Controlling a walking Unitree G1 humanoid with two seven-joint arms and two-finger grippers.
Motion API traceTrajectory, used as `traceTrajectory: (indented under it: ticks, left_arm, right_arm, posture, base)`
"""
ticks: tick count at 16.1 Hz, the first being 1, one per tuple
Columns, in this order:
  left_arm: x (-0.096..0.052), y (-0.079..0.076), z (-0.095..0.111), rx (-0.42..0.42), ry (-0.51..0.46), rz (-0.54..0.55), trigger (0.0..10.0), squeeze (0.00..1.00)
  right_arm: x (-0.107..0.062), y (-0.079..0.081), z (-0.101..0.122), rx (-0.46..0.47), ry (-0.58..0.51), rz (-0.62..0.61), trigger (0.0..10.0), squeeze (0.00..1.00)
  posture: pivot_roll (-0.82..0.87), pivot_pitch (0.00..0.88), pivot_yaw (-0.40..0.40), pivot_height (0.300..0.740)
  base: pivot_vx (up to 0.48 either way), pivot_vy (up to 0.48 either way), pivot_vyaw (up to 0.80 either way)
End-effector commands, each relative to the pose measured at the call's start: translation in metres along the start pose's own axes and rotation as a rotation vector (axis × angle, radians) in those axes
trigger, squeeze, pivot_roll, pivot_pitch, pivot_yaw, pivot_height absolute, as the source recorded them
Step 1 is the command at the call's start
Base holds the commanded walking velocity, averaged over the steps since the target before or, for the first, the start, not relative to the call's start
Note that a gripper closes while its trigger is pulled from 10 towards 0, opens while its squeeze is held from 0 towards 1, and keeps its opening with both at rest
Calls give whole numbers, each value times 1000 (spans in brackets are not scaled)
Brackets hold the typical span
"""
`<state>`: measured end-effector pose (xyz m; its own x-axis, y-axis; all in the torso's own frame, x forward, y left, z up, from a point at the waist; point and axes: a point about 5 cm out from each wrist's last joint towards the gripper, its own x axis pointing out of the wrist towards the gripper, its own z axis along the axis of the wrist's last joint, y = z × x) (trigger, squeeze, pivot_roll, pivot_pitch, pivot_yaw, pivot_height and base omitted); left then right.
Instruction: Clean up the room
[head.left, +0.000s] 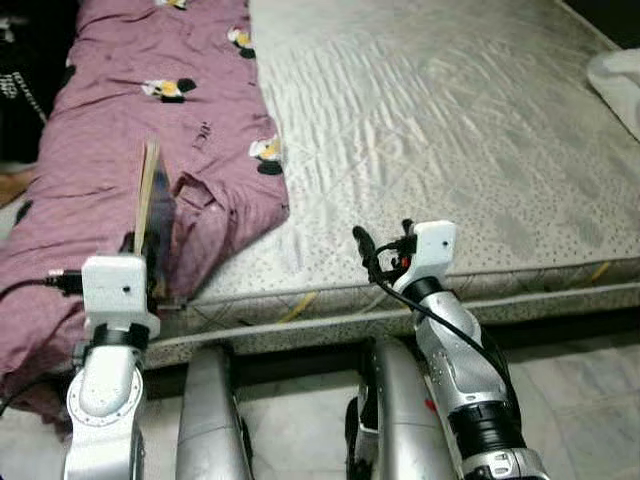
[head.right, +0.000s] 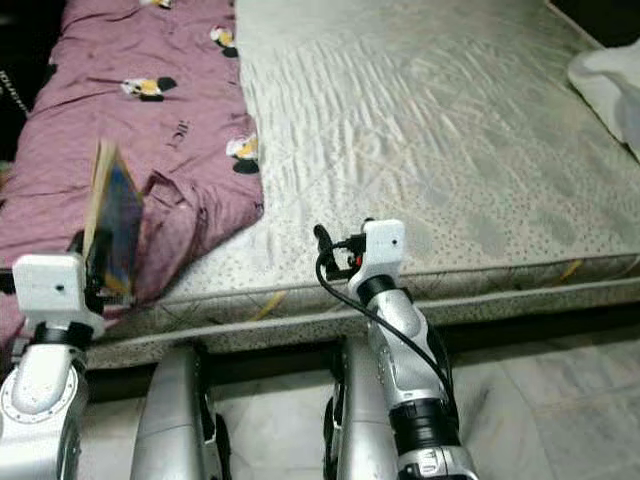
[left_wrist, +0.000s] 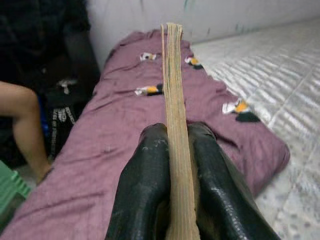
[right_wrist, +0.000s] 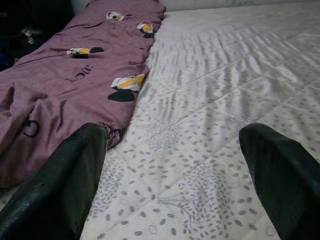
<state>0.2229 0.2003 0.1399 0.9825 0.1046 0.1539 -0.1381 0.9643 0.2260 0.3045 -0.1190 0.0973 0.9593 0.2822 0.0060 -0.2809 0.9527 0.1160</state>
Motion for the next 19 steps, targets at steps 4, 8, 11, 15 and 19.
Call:
traceTrajectory:
  ticks: [4, 8, 11, 15, 19]
  left_arm:
    - [14, -9, 34, 10, -95, 19, 10000, 0]
    - [12, -14, 24, -4, -17, 37, 10000, 0]
    - [-2, -24, 4, -9, 84, 43, 10000, 0]
    - [-7, -25, -7, -18, 134, 27, 10000, 0]
    - [-6, -26, -8, -18, 130, -9, 10000, 0]
  right_arm:
    - [10, -2, 13, -13, -42, 5, 10000, 0]
    - [11, -2, 13, -19, -41, 13, 10000, 0]
    - [8, -5, 12, -25, -38, 5, 10000, 0]
    - [5, -10, 10, -34, -31, -11, 10000, 0]
    - [5, -9, 9, -35, -21, -20, 10000, 0]
  posture:
    - [45, 74, -21, 672]
    - [42, 74, -23, 715]
    - [26, 75, -10, 740]
    - [22, 77, -16, 740]
    - [21, 79, -21, 740]
  base:
    - [0, 0, 0]
    - [0, 0, 0]
    - [0, 0, 0]
    - [0, 0, 0]
    - [0, 0, 0]
